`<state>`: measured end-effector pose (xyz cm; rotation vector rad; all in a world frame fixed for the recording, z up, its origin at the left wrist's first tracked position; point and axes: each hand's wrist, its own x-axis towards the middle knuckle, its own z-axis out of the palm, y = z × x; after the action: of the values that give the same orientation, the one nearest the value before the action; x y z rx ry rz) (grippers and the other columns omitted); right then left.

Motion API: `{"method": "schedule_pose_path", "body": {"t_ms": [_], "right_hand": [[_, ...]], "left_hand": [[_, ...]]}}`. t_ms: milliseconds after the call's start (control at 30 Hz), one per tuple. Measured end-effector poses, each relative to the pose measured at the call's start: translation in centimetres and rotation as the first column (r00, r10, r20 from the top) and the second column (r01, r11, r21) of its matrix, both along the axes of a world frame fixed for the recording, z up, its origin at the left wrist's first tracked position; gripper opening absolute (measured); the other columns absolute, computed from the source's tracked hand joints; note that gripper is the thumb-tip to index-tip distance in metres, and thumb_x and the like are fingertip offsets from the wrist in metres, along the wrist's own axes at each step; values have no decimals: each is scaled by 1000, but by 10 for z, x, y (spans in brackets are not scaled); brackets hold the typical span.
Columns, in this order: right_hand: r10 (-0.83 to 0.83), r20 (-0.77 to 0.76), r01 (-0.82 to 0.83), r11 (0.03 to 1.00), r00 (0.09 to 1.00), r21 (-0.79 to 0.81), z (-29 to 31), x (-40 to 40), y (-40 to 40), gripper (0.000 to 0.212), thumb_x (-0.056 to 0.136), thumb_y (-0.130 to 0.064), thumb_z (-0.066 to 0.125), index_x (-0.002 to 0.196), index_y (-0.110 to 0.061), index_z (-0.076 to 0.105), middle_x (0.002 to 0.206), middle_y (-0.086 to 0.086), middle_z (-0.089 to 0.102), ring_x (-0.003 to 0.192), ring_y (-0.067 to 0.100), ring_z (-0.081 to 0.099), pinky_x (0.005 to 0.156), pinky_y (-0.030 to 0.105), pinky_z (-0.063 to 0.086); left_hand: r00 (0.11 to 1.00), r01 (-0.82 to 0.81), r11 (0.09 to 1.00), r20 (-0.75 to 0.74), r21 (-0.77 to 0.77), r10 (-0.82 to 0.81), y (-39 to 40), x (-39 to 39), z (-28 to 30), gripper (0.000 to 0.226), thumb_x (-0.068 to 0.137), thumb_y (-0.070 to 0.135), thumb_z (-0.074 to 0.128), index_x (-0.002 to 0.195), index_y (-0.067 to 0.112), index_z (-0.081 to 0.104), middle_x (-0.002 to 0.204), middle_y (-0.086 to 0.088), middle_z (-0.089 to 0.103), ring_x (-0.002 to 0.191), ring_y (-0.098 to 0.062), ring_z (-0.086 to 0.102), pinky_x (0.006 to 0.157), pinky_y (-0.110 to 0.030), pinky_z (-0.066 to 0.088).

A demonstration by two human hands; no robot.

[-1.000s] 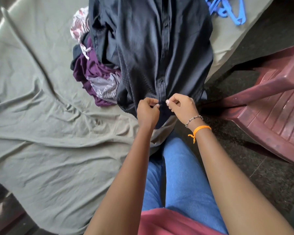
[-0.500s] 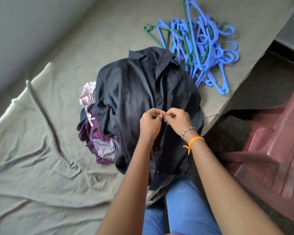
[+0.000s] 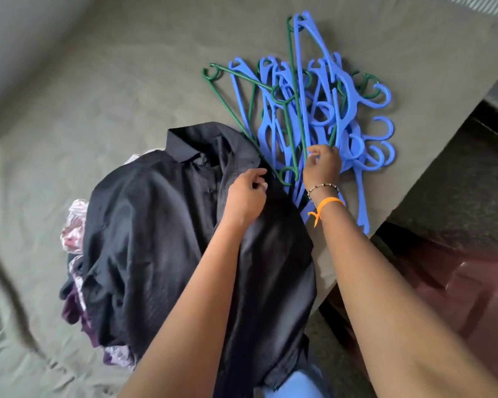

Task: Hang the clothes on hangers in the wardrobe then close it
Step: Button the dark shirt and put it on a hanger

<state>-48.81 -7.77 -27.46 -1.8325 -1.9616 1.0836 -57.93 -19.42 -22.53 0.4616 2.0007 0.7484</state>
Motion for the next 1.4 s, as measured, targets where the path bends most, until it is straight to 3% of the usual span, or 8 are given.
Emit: {"method": "schedule_pose_path", "body": {"t_ms": [167, 500, 633, 800, 933, 1033, 1267, 1400], "right_hand": [[-202, 315, 208, 978, 927, 14, -20, 1, 45, 34, 92, -12, 54, 123, -3, 44, 138, 16, 38, 125, 36, 37, 94, 39, 29], [-357, -116, 358, 934, 927, -11, -11, -9, 22, 24, 96, -1, 43, 114, 9, 54, 92, 19, 63, 85, 27, 54, 75, 24, 38], [-330, -374, 307, 944, 867, -121, 0, -42, -1, 21, 94, 4, 43, 110, 12, 55, 69, -1, 53, 64, 4, 50, 64, 13, 37], [-265, -641, 41, 939, 720, -343, 12, -118, -13, 20, 94, 11, 35, 87, -3, 48, 62, 4, 46, 46, -3, 45, 52, 10, 39], [-299, -693, -57, 896, 656, -440, -4, -171, -9, 26, 94, 9, 33, 87, -11, 47, 71, 4, 53, 57, 2, 53, 59, 16, 45], [-200, -682, -195, 869, 703, -456, -25, -188, -10, 27, 93, 10, 31, 89, -16, 40, 78, 6, 56, 65, 12, 57, 64, 23, 51], [94, -523, -274, 921, 847, -278, -39, -183, -11, 20, 78, -2, 38, 79, -21, 32, 69, 1, 50, 56, 14, 55, 60, 29, 49], [309, -447, -385, 919, 840, -88, -29, -180, -9, 28, 85, 12, 28, 89, -14, 37, 76, 9, 52, 64, 20, 55, 70, 38, 53]], "left_hand": [[997, 67, 989, 48, -128, -61, 22, -6, -21, 41, 98, 20, 49, 138, 21, 44, 127, 0, 55, 117, -18, 51, 82, -23, 38], [987, -88, 996, 139, 14, 85, 35, -4, -24, 21, 95, 5, 48, 98, 16, 65, 90, 0, 62, 74, -11, 59, 69, -20, 44], [955, -250, 964, -140, 96, 262, 32, -23, -5, 25, 90, 0, 47, 98, 10, 69, 98, -6, 64, 84, -15, 60, 81, -25, 45], [777, -399, 895, -591, -198, 216, 21, -87, -22, 42, 86, 30, 59, 124, 11, 52, 129, -12, 49, 117, -35, 45, 94, -40, 36], [840, -371, 790, -539, -489, 61, 32, -123, -50, 86, 76, 52, 67, 137, 2, 32, 136, -15, 46, 124, -33, 43, 100, -38, 32], [865, -309, 773, -502, -554, -14, 26, -140, -62, 72, 75, 34, 70, 133, 5, 40, 131, -12, 53, 122, -29, 50, 96, -34, 37], [793, -536, 844, -362, -30, 491, -11, -173, -48, 23, 84, 18, 61, 63, 12, 55, 65, -6, 53, 66, -22, 49, 63, -32, 39], [717, -611, 697, -111, 374, 688, -24, -181, -21, 14, 85, 16, 60, 72, 17, 64, 73, -2, 61, 72, -14, 55, 68, -31, 47]]}}
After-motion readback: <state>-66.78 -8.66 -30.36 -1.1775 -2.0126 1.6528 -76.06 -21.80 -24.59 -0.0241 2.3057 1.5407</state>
